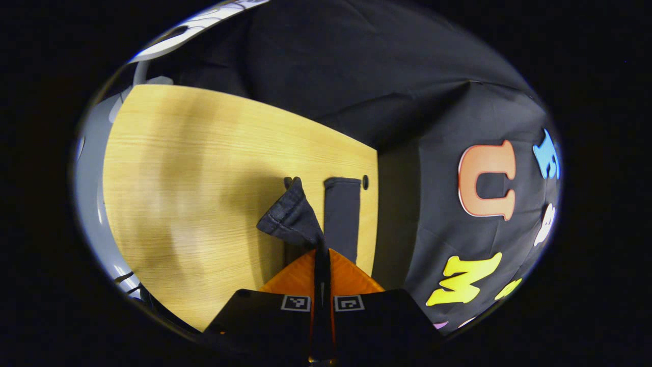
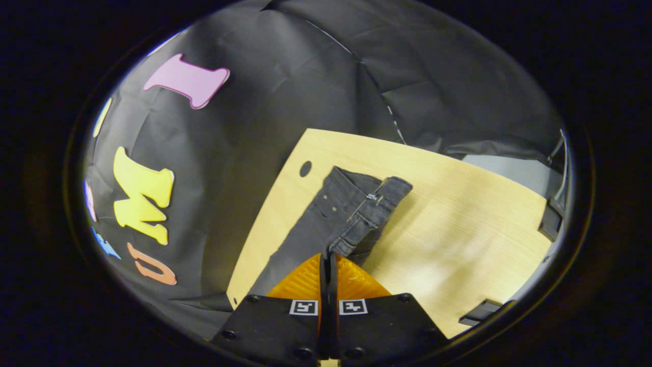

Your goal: Grasp the waist and the cuffs of the jeans and fold them to make the two legs overlap; first hold the waist and fold one-third of the jeans toward the cuffs, then hold the cuffs and fold the remaining one-third in the same direction to finish folding.

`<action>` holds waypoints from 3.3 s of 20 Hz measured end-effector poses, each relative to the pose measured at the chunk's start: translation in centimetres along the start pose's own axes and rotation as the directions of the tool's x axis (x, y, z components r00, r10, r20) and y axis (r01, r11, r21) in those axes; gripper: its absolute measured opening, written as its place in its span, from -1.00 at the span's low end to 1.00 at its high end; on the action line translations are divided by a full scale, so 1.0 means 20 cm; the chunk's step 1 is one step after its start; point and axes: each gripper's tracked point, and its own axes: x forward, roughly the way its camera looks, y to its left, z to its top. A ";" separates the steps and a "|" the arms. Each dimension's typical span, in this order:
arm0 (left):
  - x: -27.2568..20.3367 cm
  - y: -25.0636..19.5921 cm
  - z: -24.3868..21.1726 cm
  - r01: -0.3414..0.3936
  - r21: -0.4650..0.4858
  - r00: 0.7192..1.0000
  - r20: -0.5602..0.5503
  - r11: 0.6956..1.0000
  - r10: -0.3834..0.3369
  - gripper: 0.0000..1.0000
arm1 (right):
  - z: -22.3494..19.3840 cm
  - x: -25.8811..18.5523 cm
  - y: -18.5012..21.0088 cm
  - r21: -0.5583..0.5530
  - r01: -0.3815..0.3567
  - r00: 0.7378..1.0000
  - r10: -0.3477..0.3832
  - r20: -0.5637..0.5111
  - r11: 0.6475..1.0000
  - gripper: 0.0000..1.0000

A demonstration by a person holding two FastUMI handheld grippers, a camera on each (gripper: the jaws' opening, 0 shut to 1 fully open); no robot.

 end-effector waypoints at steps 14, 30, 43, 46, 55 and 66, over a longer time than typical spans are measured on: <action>0.80 -0.39 0.09 -0.064 0.050 0.998 0.015 0.997 0.064 -0.94 | 0.19 0.54 0.36 0.032 -0.041 0.999 0.041 0.005 0.999 -0.99; 1.59 -0.36 -0.07 -0.232 0.173 0.970 -0.027 0.957 0.240 -0.94 | 0.19 1.18 0.20 0.075 0.110 0.993 -0.106 -0.052 0.991 -1.00; 1.09 -0.73 0.12 -0.047 0.393 0.998 0.045 0.918 0.032 0.99 | 0.20 1.03 0.47 -0.029 -0.056 0.997 0.054 -0.056 0.998 0.95; 0.96 -0.89 0.11 0.018 0.525 0.993 0.093 0.851 -0.078 0.97 | 0.24 0.86 0.43 -0.047 -0.076 0.997 0.075 -0.024 0.996 0.95; 0.30 -1.30 0.07 0.024 0.858 0.930 0.169 0.513 -0.327 0.97 | 0.23 0.43 -0.07 0.010 0.024 0.999 -0.025 0.023 1.000 0.95; -0.41 -1.29 -0.38 0.019 0.966 0.823 0.131 0.258 -0.553 0.96 | -0.05 0.42 -0.30 0.084 0.019 1.000 -0.018 -0.006 0.996 0.94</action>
